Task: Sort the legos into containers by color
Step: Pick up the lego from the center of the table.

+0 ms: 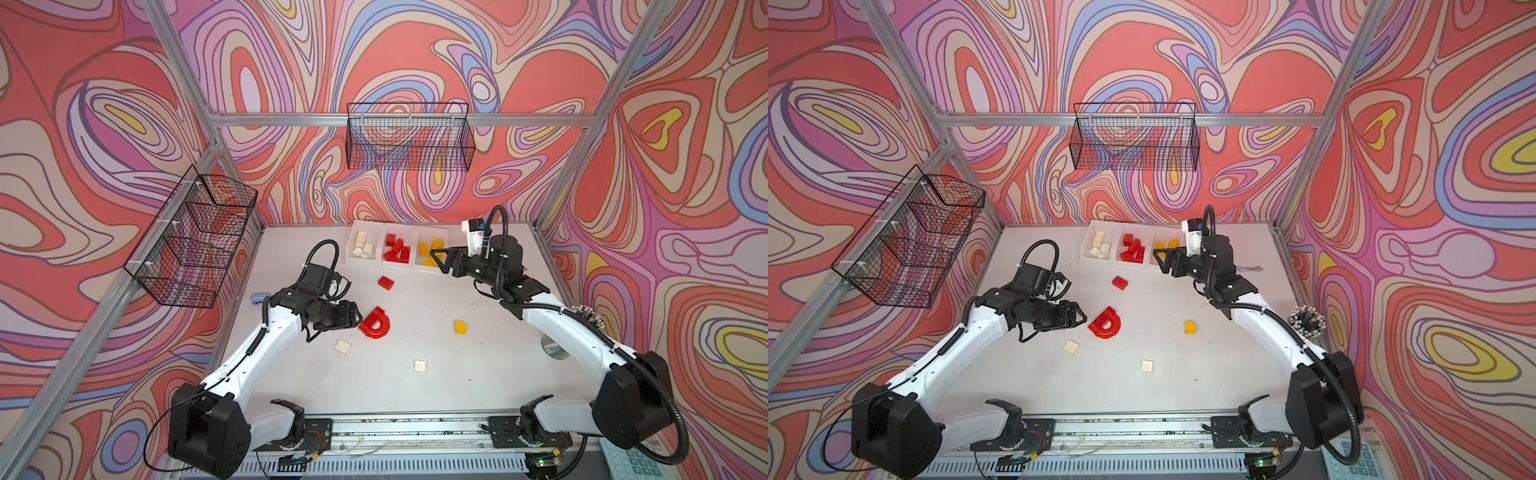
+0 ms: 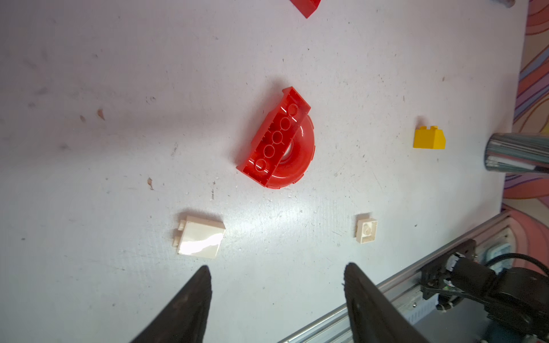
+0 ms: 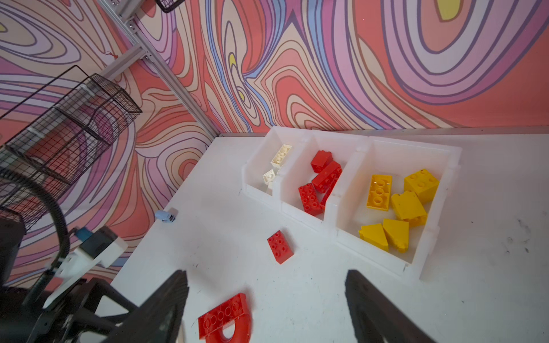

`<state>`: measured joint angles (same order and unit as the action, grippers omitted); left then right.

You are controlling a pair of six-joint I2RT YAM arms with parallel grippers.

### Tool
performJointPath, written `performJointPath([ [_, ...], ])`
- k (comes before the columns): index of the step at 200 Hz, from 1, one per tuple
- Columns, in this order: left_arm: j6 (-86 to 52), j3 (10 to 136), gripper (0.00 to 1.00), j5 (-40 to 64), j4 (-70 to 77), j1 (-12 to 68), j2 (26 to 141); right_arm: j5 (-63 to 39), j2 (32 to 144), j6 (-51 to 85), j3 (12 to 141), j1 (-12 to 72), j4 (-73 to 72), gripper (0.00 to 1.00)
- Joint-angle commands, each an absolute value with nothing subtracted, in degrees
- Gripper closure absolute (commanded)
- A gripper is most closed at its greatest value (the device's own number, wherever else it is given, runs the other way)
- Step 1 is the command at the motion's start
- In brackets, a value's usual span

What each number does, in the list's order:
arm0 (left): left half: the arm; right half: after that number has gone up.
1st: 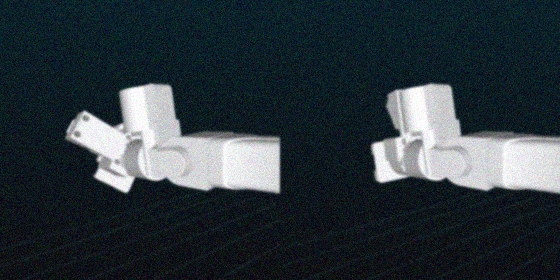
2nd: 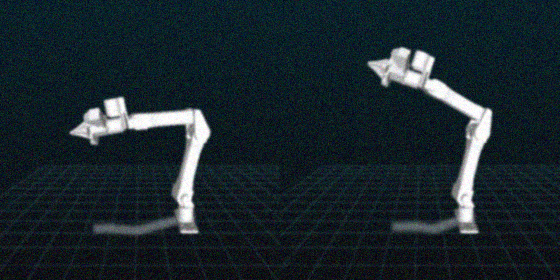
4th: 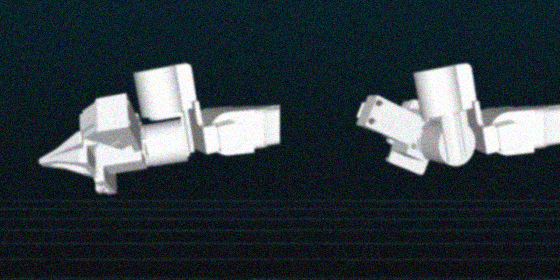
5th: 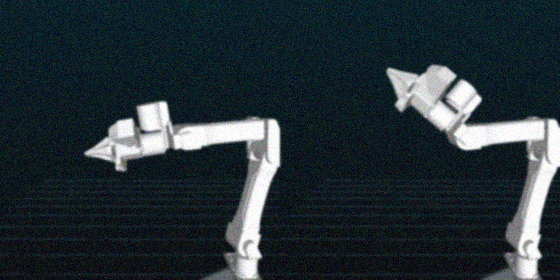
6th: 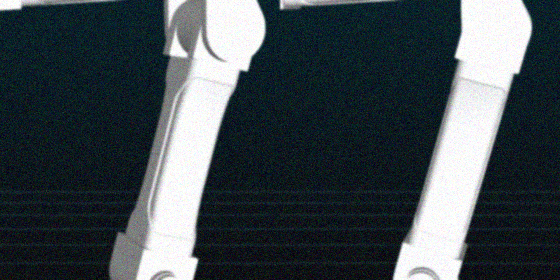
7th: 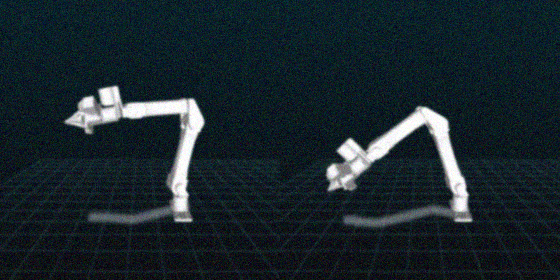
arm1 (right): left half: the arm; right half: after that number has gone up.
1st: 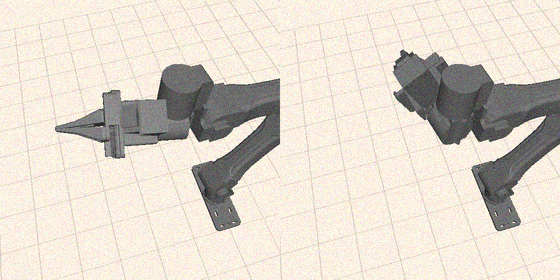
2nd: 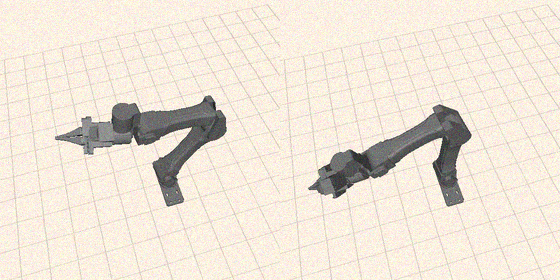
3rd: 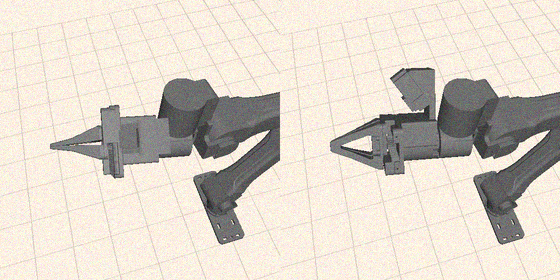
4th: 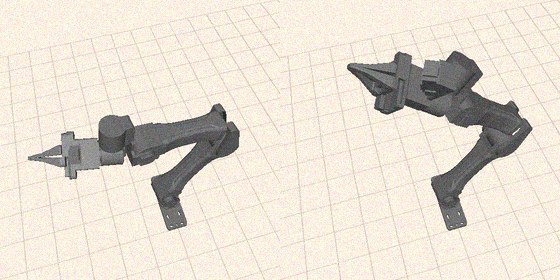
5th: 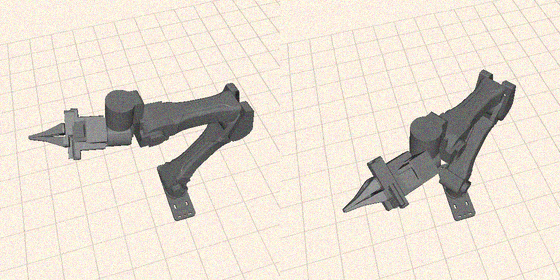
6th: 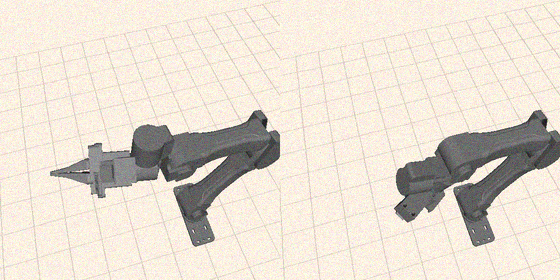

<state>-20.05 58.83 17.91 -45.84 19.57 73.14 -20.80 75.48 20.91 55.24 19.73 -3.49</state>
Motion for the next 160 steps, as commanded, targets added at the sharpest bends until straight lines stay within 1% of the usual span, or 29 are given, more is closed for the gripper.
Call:
performJointPath([
  [1,-12.8,64.4,0.30,7.4,-54.1,24.0,78.0,-23.9,72.0,23.4,48.6,20.4,-8.7,0.13],
  [14,-12.1,66.5,0.31,4.7,-55.5,26.3,81.1,-25.6,69.6,25.2,43.9,21.4,-11.6,0.13],
  [36,-11.6,68.7,0.33,1.9,-55.7,29.0,85.9,-24.1,64.9,25.4,37.7,22.7,-12.9,0.13],
  [66,-10.9,71.0,0.36,-0.4,-55.5,29.3,91.1,-24.0,60.6,24.8,32.3,22.7,-14.1,0.13],
  [109,-11.1,74.8,0.37,-0.5,-56.0,29.3,97.1,-24.4,62.1,24.6,30.7,22.6,-15.0,0.12],
  [121,-11.4,75.2,0.40,0.0,-55.5,29.3,98.0,-25.0,63.4,24.7,30.6,22.7,-15.5,0.13],
  [160,-11.6,76.2,0.43,2.3,-54.4,29.4,101.0,-25.9,64.7,25.6,29.5,22.6,-18.3,0.13],
])
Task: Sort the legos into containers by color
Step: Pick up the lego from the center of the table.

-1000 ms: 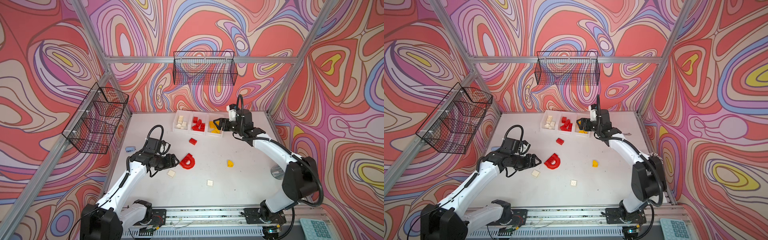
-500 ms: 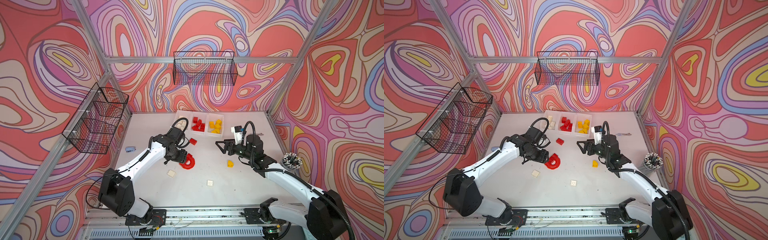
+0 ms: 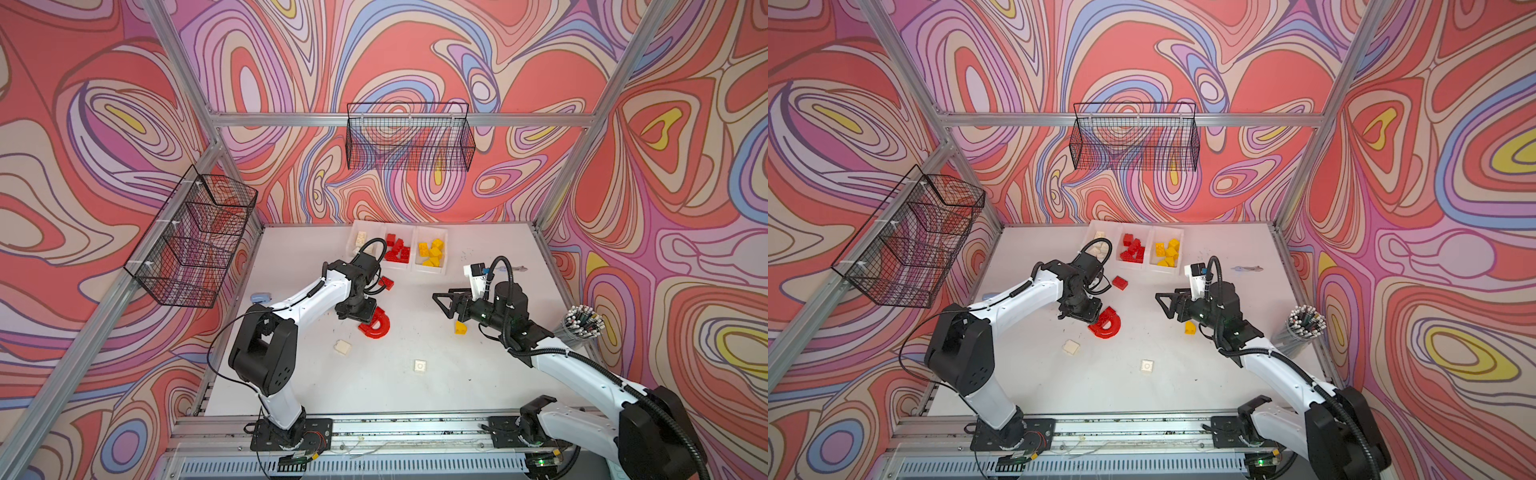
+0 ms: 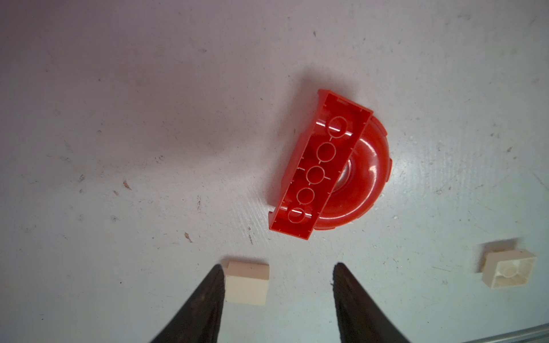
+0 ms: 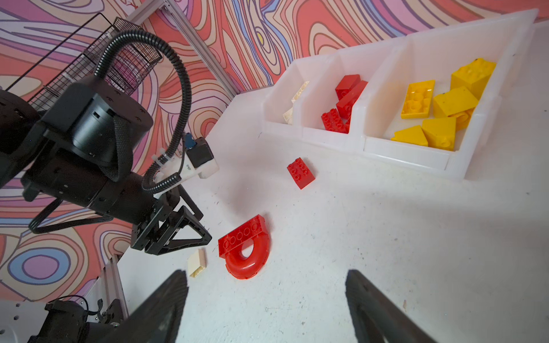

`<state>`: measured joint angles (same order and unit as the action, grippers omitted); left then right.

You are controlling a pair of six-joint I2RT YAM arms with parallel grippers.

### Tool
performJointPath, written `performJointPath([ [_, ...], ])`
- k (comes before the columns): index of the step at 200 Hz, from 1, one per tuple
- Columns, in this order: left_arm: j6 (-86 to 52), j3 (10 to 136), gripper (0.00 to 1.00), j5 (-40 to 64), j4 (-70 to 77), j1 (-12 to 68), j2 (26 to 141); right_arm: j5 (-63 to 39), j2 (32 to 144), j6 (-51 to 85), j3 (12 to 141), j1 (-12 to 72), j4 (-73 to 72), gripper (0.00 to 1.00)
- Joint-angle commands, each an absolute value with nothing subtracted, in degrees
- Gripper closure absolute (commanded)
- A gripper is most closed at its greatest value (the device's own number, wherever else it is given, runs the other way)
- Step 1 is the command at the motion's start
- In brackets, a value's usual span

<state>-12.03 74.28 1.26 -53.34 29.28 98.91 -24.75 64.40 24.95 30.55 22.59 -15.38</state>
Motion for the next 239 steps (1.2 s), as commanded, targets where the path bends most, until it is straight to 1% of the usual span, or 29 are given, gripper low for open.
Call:
performJointPath([
  [1,-11.7,76.3,0.43,2.2,-54.5,29.4,101.1,-25.9,64.7,25.6,29.4,22.7,-18.3,0.13],
  [37,-12.1,78.5,0.47,2.0,-54.9,29.9,104.5,-25.2,64.1,25.6,28.8,22.7,-18.4,0.14],
  [83,-12.0,80.6,0.46,-1.8,-55.5,33.1,108.8,-24.5,63.5,25.1,28.6,22.6,-17.8,0.14],
  [108,-11.9,81.3,0.46,-1.8,-55.5,33.8,110.4,-24.4,63.5,25.0,28.6,22.7,-17.6,0.14],
  [154,-12.0,81.7,0.54,-2.2,-55.2,33.9,112.3,-24.3,63.1,24.9,28.5,22.7,-17.3,0.14],
  [199,-12.6,81.9,0.57,-2.6,-54.4,34.0,113.7,-24.3,63.0,24.9,28.5,22.7,-17.2,0.14],
  [239,-12.8,82.2,0.58,-3.2,-54.4,34.4,114.6,-24.2,62.8,24.8,28.5,22.7,-17.1,0.14],
])
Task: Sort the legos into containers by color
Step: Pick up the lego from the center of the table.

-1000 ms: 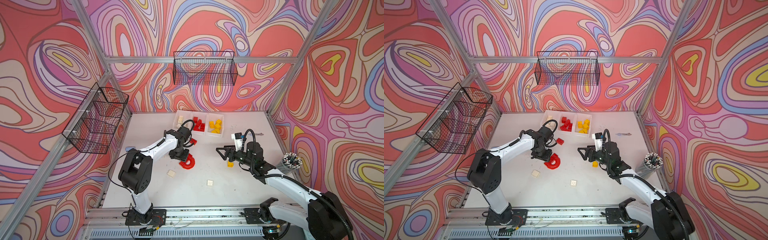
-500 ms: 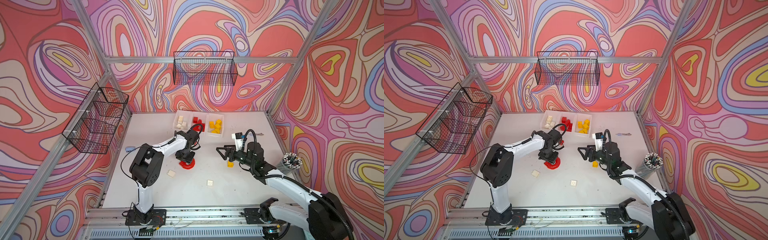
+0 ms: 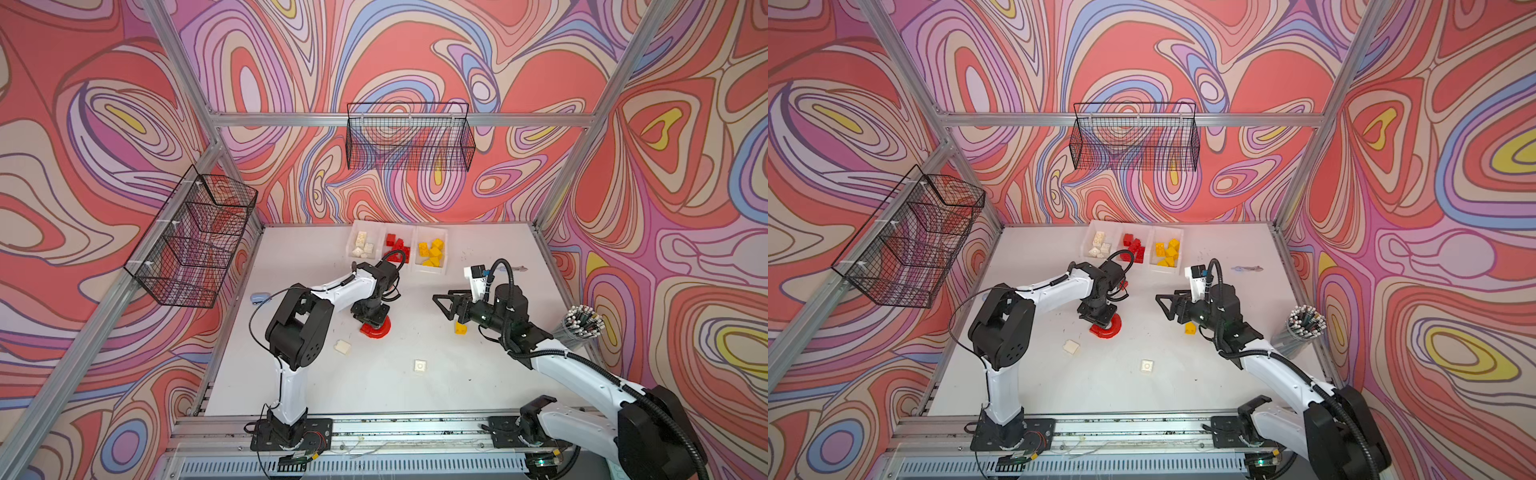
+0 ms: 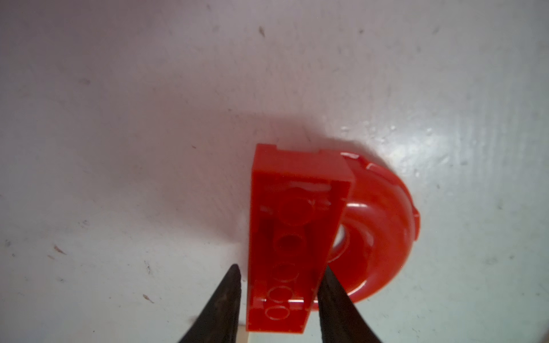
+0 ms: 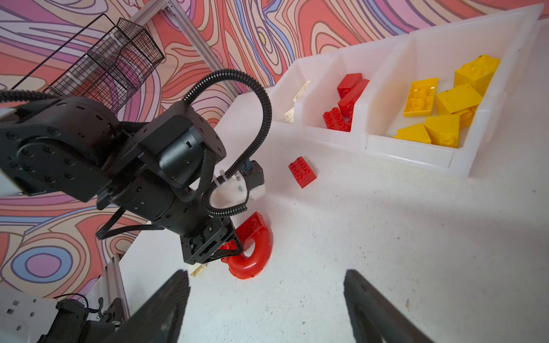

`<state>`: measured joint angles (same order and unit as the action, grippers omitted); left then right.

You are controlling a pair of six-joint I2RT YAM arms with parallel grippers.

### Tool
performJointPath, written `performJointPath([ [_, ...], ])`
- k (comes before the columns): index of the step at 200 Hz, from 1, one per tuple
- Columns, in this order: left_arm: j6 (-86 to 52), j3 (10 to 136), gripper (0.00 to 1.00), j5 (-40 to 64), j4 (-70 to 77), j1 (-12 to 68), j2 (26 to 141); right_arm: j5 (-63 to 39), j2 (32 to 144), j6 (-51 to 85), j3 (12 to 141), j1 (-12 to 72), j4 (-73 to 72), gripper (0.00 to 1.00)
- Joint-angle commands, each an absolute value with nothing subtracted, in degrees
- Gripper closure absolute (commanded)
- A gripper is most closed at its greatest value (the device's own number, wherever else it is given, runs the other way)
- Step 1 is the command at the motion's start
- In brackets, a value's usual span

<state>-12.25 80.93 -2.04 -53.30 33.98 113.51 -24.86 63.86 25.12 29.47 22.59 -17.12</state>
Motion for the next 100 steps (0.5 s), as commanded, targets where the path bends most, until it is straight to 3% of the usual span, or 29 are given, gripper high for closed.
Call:
performJointPath([
  [1,-12.8,82.2,0.58,-3.2,-54.3,34.4,114.6,-24.2,62.8,24.8,28.5,22.7,-17.1,0.14],
  [43,-14.0,82.3,0.70,-3.9,-54.2,34.9,113.8,-24.4,62.9,24.9,28.6,22.7,-17.0,0.15],
  [100,-16.1,85.0,0.75,-4.4,-54.9,35.1,111.8,-24.6,62.1,24.9,28.7,22.7,-16.5,0.15],
])
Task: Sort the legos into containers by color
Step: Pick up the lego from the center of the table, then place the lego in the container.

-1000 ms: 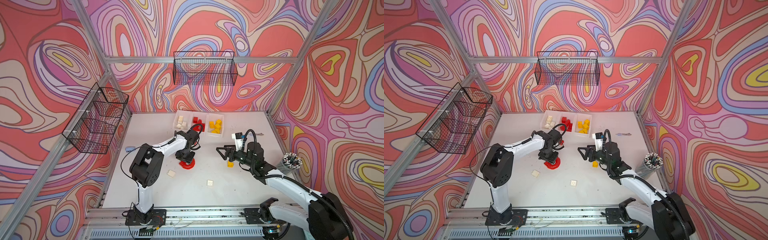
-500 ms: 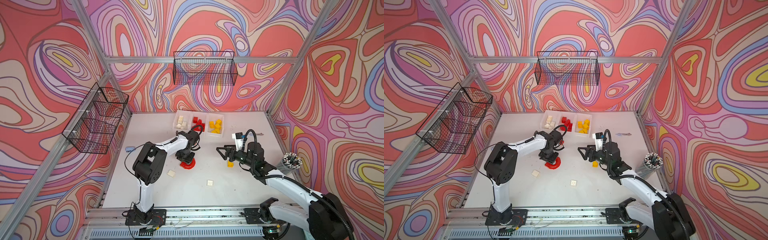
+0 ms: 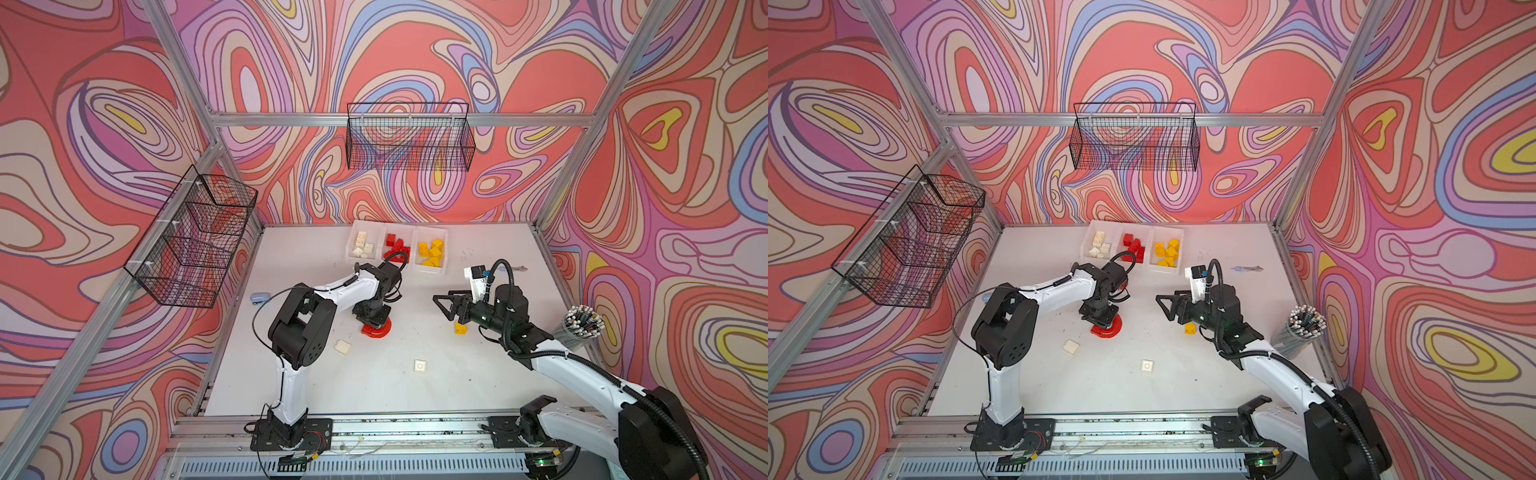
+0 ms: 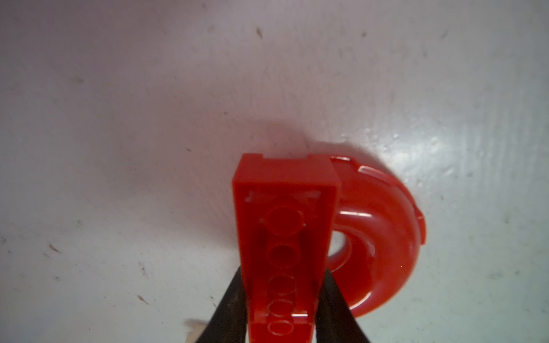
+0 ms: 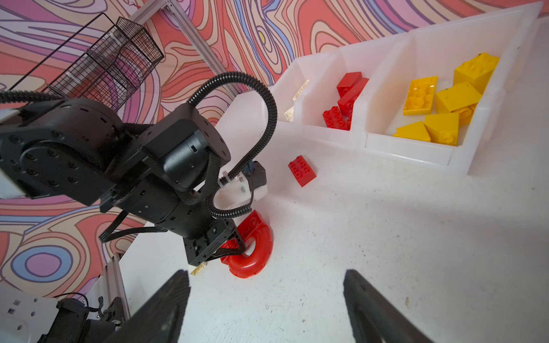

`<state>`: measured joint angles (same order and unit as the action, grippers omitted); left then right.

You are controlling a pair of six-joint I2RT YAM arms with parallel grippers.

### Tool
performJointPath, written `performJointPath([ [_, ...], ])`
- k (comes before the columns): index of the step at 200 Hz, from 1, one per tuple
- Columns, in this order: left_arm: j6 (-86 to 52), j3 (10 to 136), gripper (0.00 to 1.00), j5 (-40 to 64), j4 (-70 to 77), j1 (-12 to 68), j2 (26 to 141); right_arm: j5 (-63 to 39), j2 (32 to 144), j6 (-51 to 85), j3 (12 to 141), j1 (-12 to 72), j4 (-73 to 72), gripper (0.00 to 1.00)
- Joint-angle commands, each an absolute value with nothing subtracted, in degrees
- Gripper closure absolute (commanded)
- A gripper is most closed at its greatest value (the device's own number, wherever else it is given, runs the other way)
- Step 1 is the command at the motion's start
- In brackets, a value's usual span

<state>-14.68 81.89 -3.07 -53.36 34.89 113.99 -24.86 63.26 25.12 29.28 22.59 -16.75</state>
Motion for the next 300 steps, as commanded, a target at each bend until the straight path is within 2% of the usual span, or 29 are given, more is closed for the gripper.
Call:
performJointPath([
  [1,-16.1,85.1,0.75,-4.4,-54.9,35.1,111.7,-24.6,62.1,24.9,28.7,22.6,-16.4,0.15],
  [44,-15.9,93.1,0.75,-6.6,-55.3,35.0,110.3,-24.9,60.8,24.7,29.3,22.7,-14.7,0.15],
  [77,-15.1,104.3,0.76,-6.4,-56.8,34.0,113.4,-25.2,59.2,24.4,30.5,22.7,-12.2,0.15],
  [145,-18.7,124.3,0.76,4.2,-56.1,28.1,122.5,-25.6,55.4,24.5,30.8,22.7,-7.8,0.15],
  [223,-24.4,134.3,0.76,14.2,-45.4,24.2,132.3,-26.3,57.1,24.0,32.6,22.6,-3.5,0.15],
  [300,-31.0,137.3,0.75,22.0,-37.4,20.9,140.4,-26.6,59.6,23.8,34.1,22.6,-2.4,0.15],
])
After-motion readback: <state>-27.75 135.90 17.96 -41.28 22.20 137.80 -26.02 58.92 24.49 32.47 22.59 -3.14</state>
